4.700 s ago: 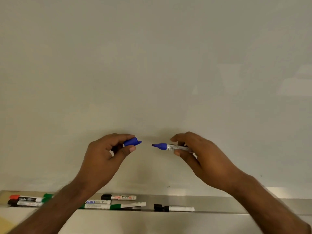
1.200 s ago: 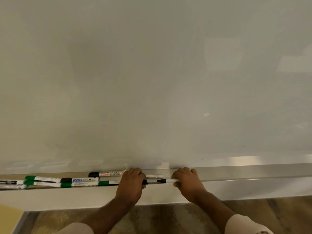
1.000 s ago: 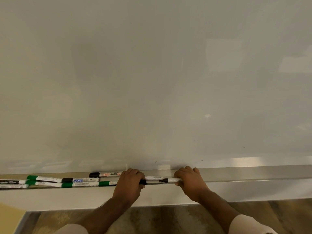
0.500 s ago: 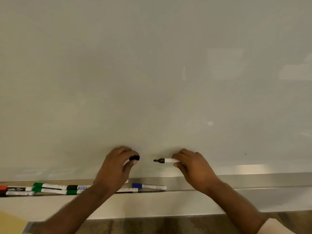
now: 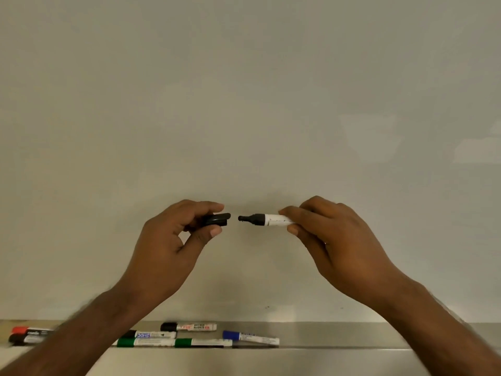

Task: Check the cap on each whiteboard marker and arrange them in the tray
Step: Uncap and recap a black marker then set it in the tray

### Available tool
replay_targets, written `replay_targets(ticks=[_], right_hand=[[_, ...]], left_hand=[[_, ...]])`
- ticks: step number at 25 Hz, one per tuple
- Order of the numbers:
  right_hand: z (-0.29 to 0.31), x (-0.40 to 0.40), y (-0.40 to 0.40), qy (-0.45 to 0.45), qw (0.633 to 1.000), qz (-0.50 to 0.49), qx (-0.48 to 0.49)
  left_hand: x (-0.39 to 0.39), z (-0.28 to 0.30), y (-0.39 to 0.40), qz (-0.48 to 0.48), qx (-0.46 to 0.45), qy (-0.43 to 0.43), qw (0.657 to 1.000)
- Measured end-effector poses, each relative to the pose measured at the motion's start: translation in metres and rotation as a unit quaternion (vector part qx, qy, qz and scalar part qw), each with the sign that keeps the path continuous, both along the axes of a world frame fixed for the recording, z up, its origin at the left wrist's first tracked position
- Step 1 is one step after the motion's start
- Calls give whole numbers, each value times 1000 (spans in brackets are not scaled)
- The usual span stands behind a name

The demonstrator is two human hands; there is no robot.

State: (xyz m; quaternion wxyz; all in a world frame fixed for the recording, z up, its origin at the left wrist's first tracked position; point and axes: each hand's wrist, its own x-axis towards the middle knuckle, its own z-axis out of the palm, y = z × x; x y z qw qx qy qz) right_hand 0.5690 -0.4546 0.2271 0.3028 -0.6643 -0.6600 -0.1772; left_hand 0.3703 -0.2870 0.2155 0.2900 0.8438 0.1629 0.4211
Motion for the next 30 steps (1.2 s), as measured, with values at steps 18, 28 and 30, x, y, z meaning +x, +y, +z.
replay_targets(ticks=[18, 28, 30], right_hand=[[19, -15, -2, 36, 995, 39, -86], [-17, -8, 1, 144, 979, 49, -138], [-38, -5, 4, 165, 974, 38, -149]], left_hand=[[4, 14, -18, -40, 32, 26, 998], [18, -24, -14, -56, 24, 41, 997], [21, -45, -12, -56, 6, 61, 997]])
